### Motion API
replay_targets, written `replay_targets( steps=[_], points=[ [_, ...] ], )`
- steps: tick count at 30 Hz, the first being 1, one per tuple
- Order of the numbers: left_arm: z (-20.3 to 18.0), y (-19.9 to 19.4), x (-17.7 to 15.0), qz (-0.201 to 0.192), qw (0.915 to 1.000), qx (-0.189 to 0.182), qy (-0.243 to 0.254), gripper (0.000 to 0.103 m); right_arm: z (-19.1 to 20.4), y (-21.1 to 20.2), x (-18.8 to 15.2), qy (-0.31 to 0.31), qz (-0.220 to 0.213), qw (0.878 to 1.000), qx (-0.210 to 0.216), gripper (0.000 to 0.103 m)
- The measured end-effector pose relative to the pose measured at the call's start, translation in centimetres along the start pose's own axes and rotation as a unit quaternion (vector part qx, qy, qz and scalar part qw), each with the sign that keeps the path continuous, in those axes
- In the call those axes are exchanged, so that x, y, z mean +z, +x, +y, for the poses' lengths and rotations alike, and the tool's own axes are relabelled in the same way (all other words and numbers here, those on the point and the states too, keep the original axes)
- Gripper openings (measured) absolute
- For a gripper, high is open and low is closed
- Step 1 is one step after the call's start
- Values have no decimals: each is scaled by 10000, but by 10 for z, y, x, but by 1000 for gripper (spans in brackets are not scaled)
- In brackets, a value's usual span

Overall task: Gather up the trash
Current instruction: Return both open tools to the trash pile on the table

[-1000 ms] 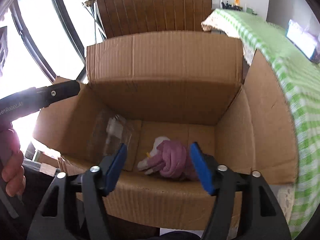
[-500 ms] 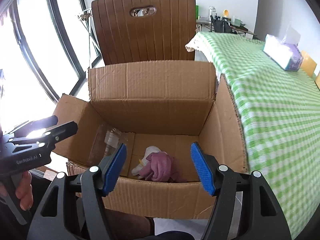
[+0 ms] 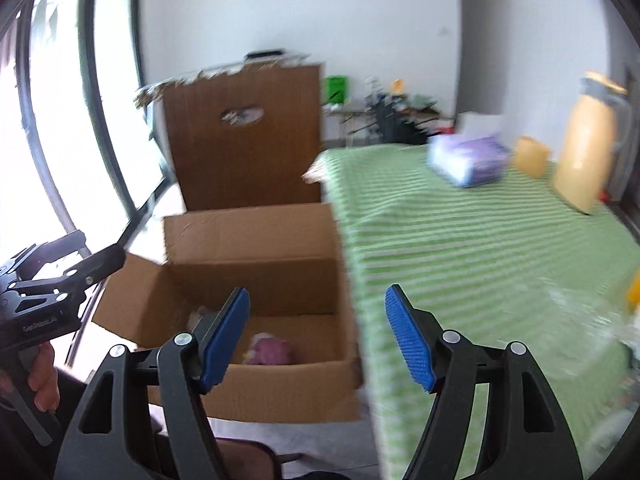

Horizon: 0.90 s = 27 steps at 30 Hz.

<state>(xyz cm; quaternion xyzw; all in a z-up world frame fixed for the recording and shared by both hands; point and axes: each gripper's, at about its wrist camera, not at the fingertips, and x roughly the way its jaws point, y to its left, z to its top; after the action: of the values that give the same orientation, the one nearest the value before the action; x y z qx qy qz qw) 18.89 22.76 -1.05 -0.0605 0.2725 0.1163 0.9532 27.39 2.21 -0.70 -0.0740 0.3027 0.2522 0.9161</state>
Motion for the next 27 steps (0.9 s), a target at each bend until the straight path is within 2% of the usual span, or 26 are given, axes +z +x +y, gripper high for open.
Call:
replay_targets(
  steps=[4, 8, 14, 18, 22, 24, 25, 27],
  points=[
    [-39, -3, 0, -55, 9986, -476, 220, 94, -44, -51, -18, 322, -306, 9973, -588, 72],
    [-88, -2, -1, -25, 9938, -993, 507, 95, -93, -102, -46, 765, -462, 9881, -1249, 73],
    [-164, 0, -5, 73, 9806, -1680, 1006, 95, -155, -166, -85, 1439, -577, 9663, -2057, 73],
    [-208, -4, -9, 88, 9701, -2056, 1285, 95, -184, -202, -109, 1785, -671, 9516, -2408, 74],
    [-249, -10, -18, 241, 9559, -2509, 1508, 95, -205, -225, -133, 2069, -700, 9392, -2650, 74],
    [-271, -13, -26, 299, 9458, -2773, 1663, 95, -215, -235, -147, 2226, -688, 9326, -2755, 74],
    [-291, -15, -33, 342, 9355, -2999, 1839, 95, -219, -239, -152, 2296, -672, 9301, -2785, 74],
    [-319, -14, -45, 413, 9224, -3152, 2195, 95, -227, -245, -163, 2451, -624, 9254, -2822, 74]
  ],
)
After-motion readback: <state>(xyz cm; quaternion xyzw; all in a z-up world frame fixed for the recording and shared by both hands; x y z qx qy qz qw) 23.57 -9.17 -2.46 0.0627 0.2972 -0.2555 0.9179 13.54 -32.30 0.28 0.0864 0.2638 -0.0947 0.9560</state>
